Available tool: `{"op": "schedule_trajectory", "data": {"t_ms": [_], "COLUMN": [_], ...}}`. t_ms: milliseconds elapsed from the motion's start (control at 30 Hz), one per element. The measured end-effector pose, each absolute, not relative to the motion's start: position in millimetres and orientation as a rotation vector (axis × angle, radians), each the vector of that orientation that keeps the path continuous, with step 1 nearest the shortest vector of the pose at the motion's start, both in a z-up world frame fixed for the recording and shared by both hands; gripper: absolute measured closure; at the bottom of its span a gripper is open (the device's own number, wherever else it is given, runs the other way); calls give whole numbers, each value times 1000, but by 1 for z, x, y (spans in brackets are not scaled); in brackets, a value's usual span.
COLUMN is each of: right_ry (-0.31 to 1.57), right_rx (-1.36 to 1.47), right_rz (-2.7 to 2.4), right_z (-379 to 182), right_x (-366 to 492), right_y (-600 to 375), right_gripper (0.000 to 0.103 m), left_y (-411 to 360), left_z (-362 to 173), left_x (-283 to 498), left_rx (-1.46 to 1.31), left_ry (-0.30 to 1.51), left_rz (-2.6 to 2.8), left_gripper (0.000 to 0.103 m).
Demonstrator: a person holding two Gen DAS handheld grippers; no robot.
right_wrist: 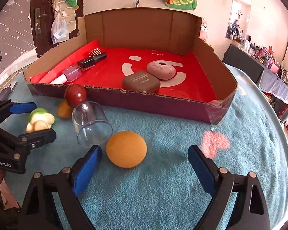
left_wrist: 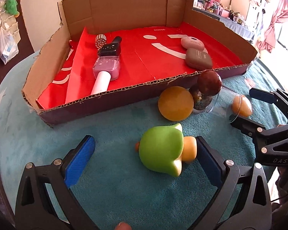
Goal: Organize rigid objects
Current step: 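Move left gripper toward green duck toy while right gripper approaches orange ball, then close left gripper on green duck toy while right gripper grasps orange ball, then carry green duck in left gripper and orange ball in right gripper into box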
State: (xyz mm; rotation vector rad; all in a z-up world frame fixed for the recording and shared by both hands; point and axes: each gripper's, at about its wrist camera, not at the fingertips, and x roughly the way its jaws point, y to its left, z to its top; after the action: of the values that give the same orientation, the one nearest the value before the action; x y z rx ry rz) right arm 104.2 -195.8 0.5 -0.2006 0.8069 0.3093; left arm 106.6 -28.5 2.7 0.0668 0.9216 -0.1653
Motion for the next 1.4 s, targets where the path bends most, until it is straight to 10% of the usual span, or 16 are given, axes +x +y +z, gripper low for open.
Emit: {"op": "schedule_trajectory", "data": {"t_ms": [733, 1167, 1400], "right_ry": [797, 759, 755], "right_rx": [-84, -48, -51], "right_rz": [384, 411, 402], "right_z": [-3, -2, -2], "right_x": [108, 105, 106], "right_y": [-209, -214, -213], "right_gripper": [24, 53, 60], "left_y": [-24, -37, -37], "left_z": [2, 5, 6], "left_x": [104, 92, 93], "left_rx": [27, 98, 95], "left_ry": [881, 808, 806], "left_rz": [-237, -278, -289], "left_gripper": [3, 49, 51]}}
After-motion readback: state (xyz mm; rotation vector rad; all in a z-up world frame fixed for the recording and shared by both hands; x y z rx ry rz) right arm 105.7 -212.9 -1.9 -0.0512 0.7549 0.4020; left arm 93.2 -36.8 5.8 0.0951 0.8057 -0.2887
